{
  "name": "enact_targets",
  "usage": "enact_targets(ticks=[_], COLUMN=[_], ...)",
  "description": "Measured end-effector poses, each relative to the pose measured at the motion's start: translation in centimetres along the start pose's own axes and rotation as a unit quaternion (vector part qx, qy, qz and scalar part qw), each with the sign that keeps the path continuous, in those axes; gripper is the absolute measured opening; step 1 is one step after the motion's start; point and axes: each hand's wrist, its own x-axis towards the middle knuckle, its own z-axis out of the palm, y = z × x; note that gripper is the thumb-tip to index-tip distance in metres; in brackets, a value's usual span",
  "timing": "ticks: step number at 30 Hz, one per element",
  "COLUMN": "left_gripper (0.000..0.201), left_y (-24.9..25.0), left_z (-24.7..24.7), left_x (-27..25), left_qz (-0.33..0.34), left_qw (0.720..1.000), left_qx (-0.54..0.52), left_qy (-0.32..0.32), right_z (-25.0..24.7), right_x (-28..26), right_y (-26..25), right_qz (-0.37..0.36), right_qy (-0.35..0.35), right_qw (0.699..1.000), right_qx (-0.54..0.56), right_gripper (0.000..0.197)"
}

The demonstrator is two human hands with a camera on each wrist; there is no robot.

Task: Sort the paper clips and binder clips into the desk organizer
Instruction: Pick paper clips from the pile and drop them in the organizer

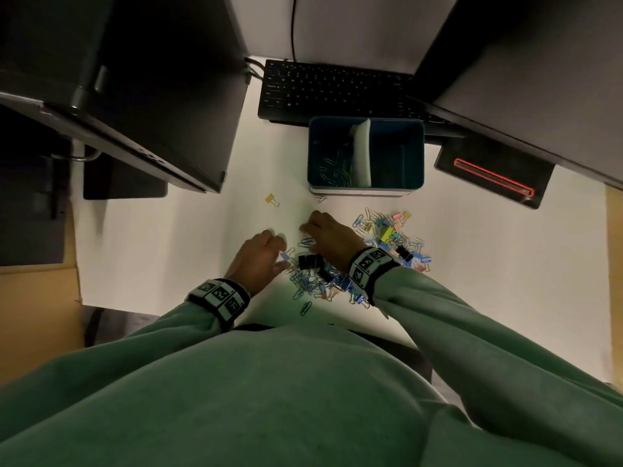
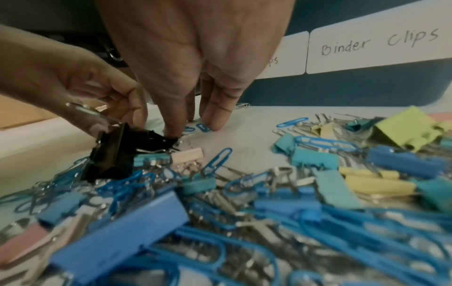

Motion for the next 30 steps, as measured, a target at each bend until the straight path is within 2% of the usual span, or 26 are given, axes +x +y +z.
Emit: enact_targets(ticks=[3,6,10,13,15,18,20,22,24,25,28,30], left_gripper=[0.021,0.015,0.013,0.016,0.024,0.038,0.037,0.025,0.016,0.015,0.015,0.018], left_y=[0.3,0.4,-0.1,-1.6,-2.8,-3.3,-3.2,-3.1,-3.0,-3.0,-2.8,-3.0], left_z=[0.6,-0.1,-2.0,-2.9,-3.0,-2.0,-1.0,-0.2,0.0,0.0,-0.4,-0.9], left_x=[1.0,2.1,3.7,4.1,3.2,0.9,-0.1,-0.4,-0.3,-0.2,0.0,0.6], left_qz=[-0.014,-0.030,-0.090,-0.125,-0.110,-0.063,-0.022,-0.002,-0.002,-0.002,0.004,-0.016], left_qw=[0.999,0.995,0.978,0.971,0.977,0.989,0.995,0.998,0.998,0.998,0.993,0.985], left_qx=[-0.042,-0.091,-0.175,-0.176,-0.164,-0.134,-0.085,-0.056,-0.056,-0.060,-0.114,-0.167], left_qy=[0.002,0.012,0.072,0.100,0.077,-0.021,-0.048,-0.032,-0.011,-0.007,0.007,0.036], right_z=[0.2,-0.2,-1.5,-1.4,-0.9,-0.3,0.1,0.2,-0.2,-0.4,0.4,0.8], right_x=[-0.5,-1.3,-0.2,0.0,-1.2,-3.9,-4.9,-4.7,-4.1,-3.9,-3.6,-3.5], right_y=[0.6,1.2,1.2,1.2,1.3,1.3,1.6,1.7,0.9,0.3,-0.8,-0.9], right_qz=[0.010,0.028,0.051,0.046,0.015,-0.064,-0.065,-0.046,-0.045,-0.043,-0.044,-0.031], right_qy=[0.010,0.026,0.093,0.015,-0.011,-0.021,-0.018,0.013,0.055,0.052,0.014,0.006], right_qw=[1.000,0.999,0.994,0.996,0.997,0.995,0.995,0.996,0.997,0.998,0.997,0.998], right_qx=[-0.027,-0.036,-0.039,-0.073,-0.075,-0.067,-0.076,-0.069,-0.034,-0.020,-0.058,-0.050], right_gripper=[0.022,0.020,0.042,0.055,0.063,0.071,0.069,0.059,0.039,0.038,0.053,0.053])
